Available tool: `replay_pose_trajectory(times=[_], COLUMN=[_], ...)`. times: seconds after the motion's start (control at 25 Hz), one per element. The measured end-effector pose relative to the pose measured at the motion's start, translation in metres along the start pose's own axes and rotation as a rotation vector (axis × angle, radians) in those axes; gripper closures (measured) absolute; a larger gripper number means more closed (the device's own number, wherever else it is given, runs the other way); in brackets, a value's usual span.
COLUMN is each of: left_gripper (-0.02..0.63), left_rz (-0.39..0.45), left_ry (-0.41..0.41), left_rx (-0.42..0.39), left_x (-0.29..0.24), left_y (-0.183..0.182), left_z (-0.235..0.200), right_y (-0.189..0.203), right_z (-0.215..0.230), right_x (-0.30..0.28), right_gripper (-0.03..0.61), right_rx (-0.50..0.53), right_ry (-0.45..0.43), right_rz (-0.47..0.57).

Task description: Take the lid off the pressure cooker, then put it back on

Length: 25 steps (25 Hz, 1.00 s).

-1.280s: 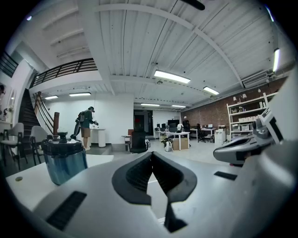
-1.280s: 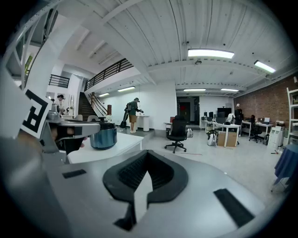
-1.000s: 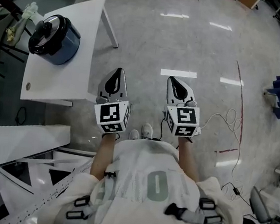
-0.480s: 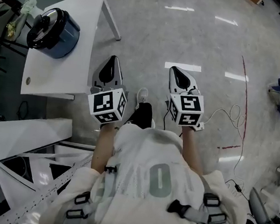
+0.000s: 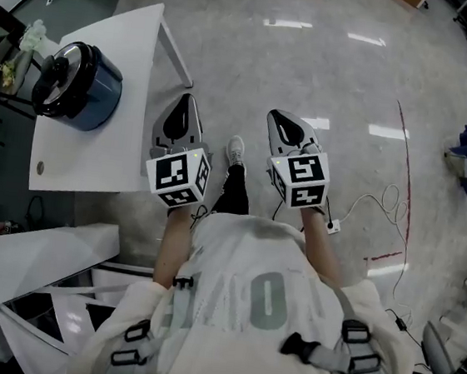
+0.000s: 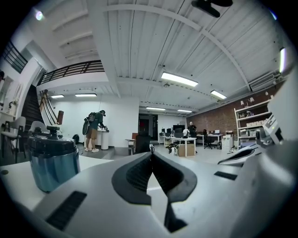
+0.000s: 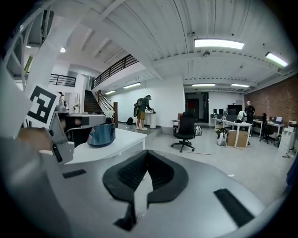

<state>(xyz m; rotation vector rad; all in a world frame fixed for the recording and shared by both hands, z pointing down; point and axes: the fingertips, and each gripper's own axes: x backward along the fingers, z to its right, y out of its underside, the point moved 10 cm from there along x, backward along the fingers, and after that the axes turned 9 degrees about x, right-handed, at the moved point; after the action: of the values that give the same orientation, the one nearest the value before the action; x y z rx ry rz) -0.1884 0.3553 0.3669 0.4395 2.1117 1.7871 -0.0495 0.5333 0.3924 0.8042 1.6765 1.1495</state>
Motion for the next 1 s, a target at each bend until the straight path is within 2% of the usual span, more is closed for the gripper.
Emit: replay_pose_trajectory(times=[0.12, 0.32, 0.6, 0.8, 1.0], left_gripper=[0.595, 0.595, 0.595, 0.595, 0.595], left_rz=[-0.006, -0.035, -0.05, -0.024, 0.018], left_ry=[-0.001, -0.027, -0.053, -0.12, -0.228], left_rx=[-0.012, 0.016, 0.025, 0.061, 0.077], left_x=[-0.03, -0.081, -0.174, -0.236, -0.263], left_y=[-0.006, -0.005, -0.02, -0.027, -0.034], left_z=[-0.005, -0.033, -0.076, -0.121, -0.167], right_y=[-0.007, -0.021, -0.061, -0.093, -0.126], right_z=[0.013, 0.026, 0.059, 0.081, 0.081], right_x=[-0.029, -0.085, -0.185, -0.272, -0.347], right_gripper=[0.571, 0.571, 0.571, 0.571, 0.571], right_rx=[-0.013, 0.011, 0.043, 0.088, 0.14], right_ry=[-0.021, -0.06, -0.087, -0.122, -0.202], right_rz=[-0.011, -0.037, -0.053, -0.05, -0.024])
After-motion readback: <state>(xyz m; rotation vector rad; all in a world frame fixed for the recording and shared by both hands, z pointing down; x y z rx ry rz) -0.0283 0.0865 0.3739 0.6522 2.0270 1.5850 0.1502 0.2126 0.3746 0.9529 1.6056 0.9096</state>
